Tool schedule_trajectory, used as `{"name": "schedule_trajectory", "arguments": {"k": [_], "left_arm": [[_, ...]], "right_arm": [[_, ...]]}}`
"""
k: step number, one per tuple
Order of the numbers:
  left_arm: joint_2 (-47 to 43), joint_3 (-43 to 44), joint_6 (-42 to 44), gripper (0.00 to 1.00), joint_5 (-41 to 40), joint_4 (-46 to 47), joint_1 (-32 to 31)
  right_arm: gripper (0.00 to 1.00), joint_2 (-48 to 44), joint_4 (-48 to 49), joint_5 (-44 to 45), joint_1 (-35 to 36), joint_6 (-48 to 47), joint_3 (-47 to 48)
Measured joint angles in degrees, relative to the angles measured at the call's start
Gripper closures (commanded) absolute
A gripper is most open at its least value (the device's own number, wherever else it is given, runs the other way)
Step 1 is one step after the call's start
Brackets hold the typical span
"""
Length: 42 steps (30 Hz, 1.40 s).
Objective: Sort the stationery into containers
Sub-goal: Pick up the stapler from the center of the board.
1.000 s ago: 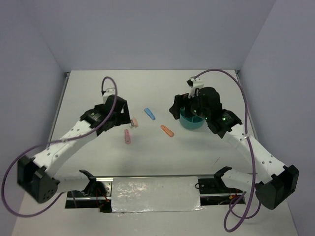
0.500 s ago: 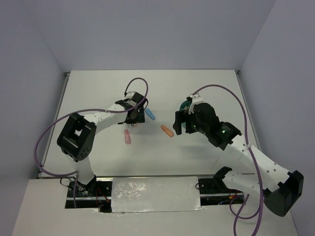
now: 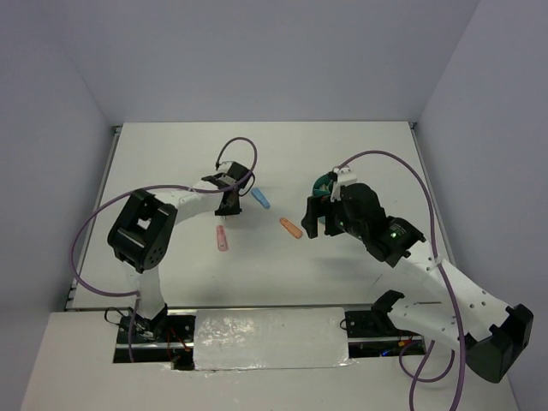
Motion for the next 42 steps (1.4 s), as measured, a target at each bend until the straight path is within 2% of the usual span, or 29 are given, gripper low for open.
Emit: {"name": "schedule_trajectory", "arguments": {"k": [2, 3, 4, 8, 11, 16, 19, 22, 26, 34, 35, 38, 40, 42], "left_arm": [[-0.2, -0.17, 0.85, 0.86, 0.83, 0.9, 0.15], [-0.22, -0.17, 1.7, 0.98, 1.49, 1.4, 0.31], [-0.31, -0.17, 2.16, 1.0, 2.32, 1.7, 0.35], [-4.13, -2.82, 4.76, 1.0, 6.69, 3.67, -0.02], [-13.62, -8.66, 7.78, 1.0, 8.79, 7.39, -2.45], [-35.82, -22.16, 16.26, 1.0, 11.8, 23.89, -15.69], [-43.52, -28.7, 20.55, 1.0, 16.9, 32.68, -21.03], [-45.92, -32.39, 23.47, 1.0, 20.41, 36.68, -22.23], [-45.62, -32.89, 25.97, 1.0, 23.41, 37.64, -22.82], [-45.62, -32.74, 27.67, 1.0, 24.81, 38.51, -23.74], [-45.62, -32.68, 27.71, 1.0, 24.96, 38.51, -23.74], [-45.62, -32.46, 27.74, 1.0, 25.11, 38.62, -23.74], [-45.62, -32.35, 27.74, 0.96, 25.03, 38.84, -23.71], [-45.62, -32.35, 27.78, 0.9, 24.92, 38.71, -23.63]], "right_arm": [[0.0, -0.46, 0.33, -0.13, 0.0, 0.66, -0.04], [0.0, -0.74, 0.81, -0.28, 0.0, 1.05, -0.2], [0.0, -1.44, 1.77, -0.42, 0.0, 1.57, -0.66], [0.0, -5.38, 5.31, -1.49, 0.02, 4.55, -3.21], [0.0, -6.86, 7.87, -2.21, 0.0, 7.8, -3.8], [0.02, -4.28, 12.09, -1.4, 0.15, 15.17, -3.78], [0.06, -1.38, 13.64, -1.46, 0.33, 18.97, -3.76], [0.09, 0.28, 15.04, -2.36, 0.94, 21.51, -3.76], [0.14, 1.6, 16.7, -3.34, 2.91, 23.21, -3.34], [0.17, 4.72, 20.44, -5.7, 7.93, 25.14, -3.63], [0.25, 5.11, 21.09, -5.99, 8.41, 25.2, -3.85], [0.36, 6.69, 23.19, -7.54, 9.16, 25.79, -4.59], [0.43, 7.58, 24.44, -8.98, 9.27, 26.27, -5.2], [0.65, 7.98, 25.7, -9.79, 9.27, 26.27, -5.7]]}}
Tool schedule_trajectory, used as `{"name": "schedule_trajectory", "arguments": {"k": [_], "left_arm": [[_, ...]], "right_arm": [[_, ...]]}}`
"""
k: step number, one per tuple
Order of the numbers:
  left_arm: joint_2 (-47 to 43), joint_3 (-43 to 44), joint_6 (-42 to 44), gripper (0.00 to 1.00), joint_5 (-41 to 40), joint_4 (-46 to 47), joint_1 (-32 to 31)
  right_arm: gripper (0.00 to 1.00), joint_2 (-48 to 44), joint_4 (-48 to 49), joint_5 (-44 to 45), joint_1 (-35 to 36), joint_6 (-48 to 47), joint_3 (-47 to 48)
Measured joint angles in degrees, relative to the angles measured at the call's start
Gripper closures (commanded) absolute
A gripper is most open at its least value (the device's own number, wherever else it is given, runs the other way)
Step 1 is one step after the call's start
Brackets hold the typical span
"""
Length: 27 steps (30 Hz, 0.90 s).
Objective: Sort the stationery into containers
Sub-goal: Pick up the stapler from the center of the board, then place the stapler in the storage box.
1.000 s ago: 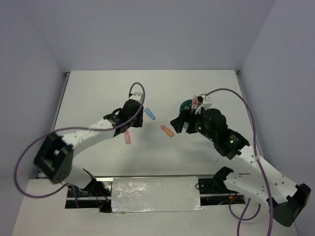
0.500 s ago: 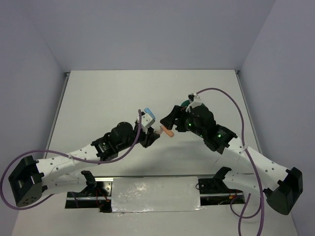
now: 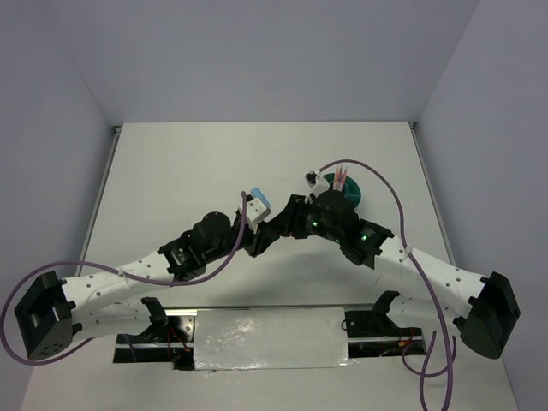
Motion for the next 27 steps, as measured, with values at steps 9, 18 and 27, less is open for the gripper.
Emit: {"name": "schedule_trajectory", "arguments": {"k": [9, 18, 27], "left_arm": [[1.01, 8.17, -4.11, 0.01, -9.11, -10.32, -0.39], [4.15, 32.0, -22.29, 0.01, -32.79, -44.22, 0.04], [-3.32, 30.23, -22.97, 0.01, -36.15, -58.23, 0.04]], "right_arm": [[1.0, -2.08, -2.62, 6.86, -1.29, -0.37, -0.92], [1.0, -16.85, -16.87, 35.3, -19.23, 7.98, -2.8], [1.0, -7.34, -18.69, 43.15, -25.59, 12.17, -1.81]]}}
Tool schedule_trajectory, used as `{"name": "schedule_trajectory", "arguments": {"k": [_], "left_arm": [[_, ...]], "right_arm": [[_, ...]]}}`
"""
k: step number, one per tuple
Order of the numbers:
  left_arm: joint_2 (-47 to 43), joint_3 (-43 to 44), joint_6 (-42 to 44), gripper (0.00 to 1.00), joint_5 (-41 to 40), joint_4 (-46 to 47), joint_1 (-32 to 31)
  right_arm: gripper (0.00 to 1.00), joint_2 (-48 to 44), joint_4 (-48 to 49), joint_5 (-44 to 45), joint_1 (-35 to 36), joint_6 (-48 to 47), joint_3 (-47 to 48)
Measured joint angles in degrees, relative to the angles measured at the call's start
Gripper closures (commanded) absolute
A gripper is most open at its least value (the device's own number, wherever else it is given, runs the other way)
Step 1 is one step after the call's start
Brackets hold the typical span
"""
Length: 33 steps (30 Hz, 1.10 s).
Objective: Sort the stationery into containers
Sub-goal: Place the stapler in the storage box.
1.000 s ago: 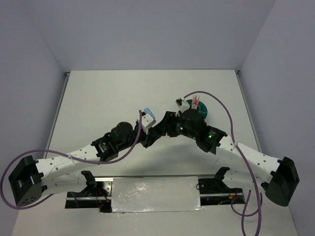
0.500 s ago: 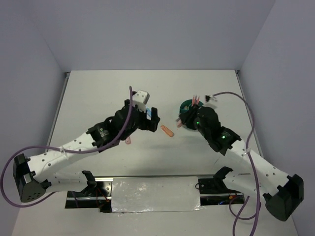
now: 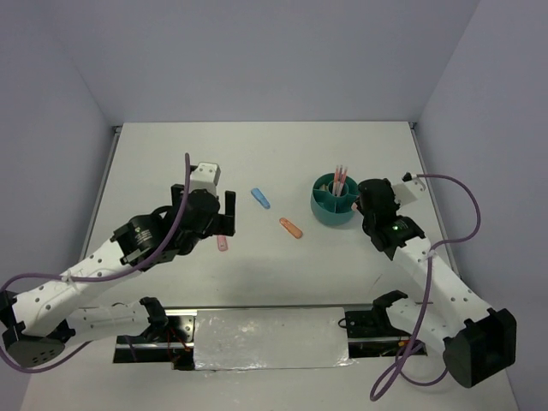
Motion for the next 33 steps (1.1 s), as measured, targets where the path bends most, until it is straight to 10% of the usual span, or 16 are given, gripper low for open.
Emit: {"name": "schedule_trajectory", "arguments": {"k": [18, 25, 33], "left_arm": [[-10.54, -10.23, 4.48, 0.01, -0.79, -1.95, 0.0], [-12.68, -11.21, 4.52, 0.01, -0.59, -1.29, 0.0], [-13.16, -11.21, 4.17, 0.01, -0.83, -0.7, 0.0]], "right_arm": [[0.97, 10.78, 6.49, -3.54, -2.08, -0.09, 0.33], [0.32, 13.57, 8.94, -5.79, -2.19, -0.7, 0.35], [0.22, 13.73, 9.31, -6.58, -2.19, -2.21, 1.77]]}}
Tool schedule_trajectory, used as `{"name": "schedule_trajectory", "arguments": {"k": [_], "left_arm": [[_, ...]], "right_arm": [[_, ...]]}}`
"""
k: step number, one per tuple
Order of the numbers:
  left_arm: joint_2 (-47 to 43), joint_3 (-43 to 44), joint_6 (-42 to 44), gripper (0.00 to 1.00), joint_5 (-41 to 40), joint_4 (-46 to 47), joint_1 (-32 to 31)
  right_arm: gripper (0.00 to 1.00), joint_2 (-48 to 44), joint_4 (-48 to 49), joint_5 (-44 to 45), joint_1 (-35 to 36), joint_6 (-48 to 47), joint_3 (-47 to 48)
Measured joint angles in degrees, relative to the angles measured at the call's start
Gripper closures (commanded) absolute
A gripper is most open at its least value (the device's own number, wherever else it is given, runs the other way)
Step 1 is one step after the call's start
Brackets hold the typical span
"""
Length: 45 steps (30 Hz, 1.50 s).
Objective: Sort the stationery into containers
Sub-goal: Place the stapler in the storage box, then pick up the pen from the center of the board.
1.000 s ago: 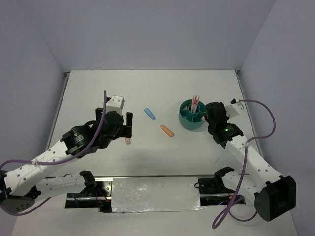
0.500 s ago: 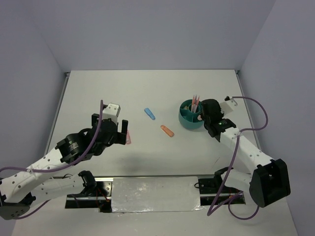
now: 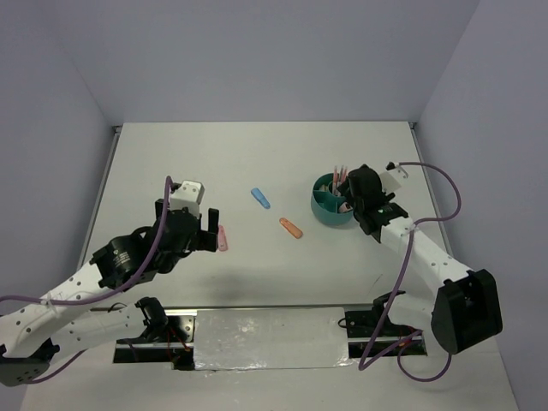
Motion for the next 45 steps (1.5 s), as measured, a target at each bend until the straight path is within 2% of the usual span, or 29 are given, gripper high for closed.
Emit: {"name": "schedule_trajectory", "arguments": {"k": [6, 8, 12, 14, 16, 18, 21, 26, 28, 30, 32, 33, 34, 35, 39, 42, 45], "left_arm": [[4.9, 0.02, -10.86, 0.01, -2.97, -1.95, 0.61], [10.03, 0.02, -14.73, 0.01, -2.29, -1.6, 2.4], [25.22, -0.46, -16.46, 0.03, 3.43, 3.91, 9.14], [32.2, -0.9, -16.55, 0.11, 5.16, 6.1, 11.69], [37.09, -1.46, -16.46, 0.12, 7.3, 8.17, 13.97], [40.68, -1.79, -16.48, 0.15, 9.11, 9.94, 16.35], [44.11, -2.51, -16.41, 0.26, 10.69, 13.0, 19.17], [46.14, -5.2, -16.26, 0.28, 13.6, 17.46, 19.85], [46.42, -5.51, -16.28, 0.4, 14.58, 19.93, 19.85], [46.88, -5.55, -16.37, 0.45, 15.26, 21.99, 19.85], [47.19, -5.57, -16.44, 0.64, 15.43, 23.19, 19.85], [47.21, -5.7, -16.26, 0.79, 15.32, 23.78, 19.85], [47.21, -5.79, -16.59, 0.88, 15.37, 24.13, 19.85], [46.88, -6.14, -16.79, 0.92, 15.43, 24.61, 19.85], [44.24, -8.41, -18.25, 1.0, 15.8, 25.46, 19.76], [39.1, -10.43, -21.07, 1.0, 16.52, 22.71, 19.04], [30.88, -10.21, -25.7, 1.0, 16.04, 19.43, 15.5]], "right_arm": [[0.19, -5.64, 6.16, -7.63, 2.36, -10.23, -0.02], [0.18, -7.52, 7.54, -11.13, 5.55, -15.13, 0.81], [0.18, -6.45, 3.8, -16.15, 14.64, -24.28, 6.93], [0.18, -5.88, 1.7, -17.81, 18.8, -27.43, 8.72], [0.17, -5.99, -0.5, -19.02, 21.86, -29.49, 8.7], [0.17, -6.27, -2.25, -20.37, 23.85, -30.62, 8.15], [0.18, -8.26, -3.15, -22.1, 24.92, -31.19, 5.7], [0.17, -11.61, -4.57, -23.1, 25.16, -31.32, 3.85], [0.17, -12.28, -4.59, -23.37, 25.16, -31.43, 3.87], [0.17, -12.61, -4.63, -23.69, 25.16, -31.45, 3.85], [0.17, -12.74, -4.68, -23.98, 25.16, -31.43, 3.85], [0.17, -12.85, -4.66, -24.15, 25.18, -31.43, 3.85], [0.17, -13.05, -4.63, -24.44, 25.18, -31.43, 3.78], [0.17, -13.27, -4.39, -24.94, 25.16, -31.41, 3.63], [0.17, -14.64, 0.39, -29.2, 25.18, -31.19, 0.04], [0.17, -14.84, 8.13, -33.57, 25.35, -29.49, -6.75], [0.17, -13.05, 16.57, -36.87, 26.4, -27.04, -13.97]]}}
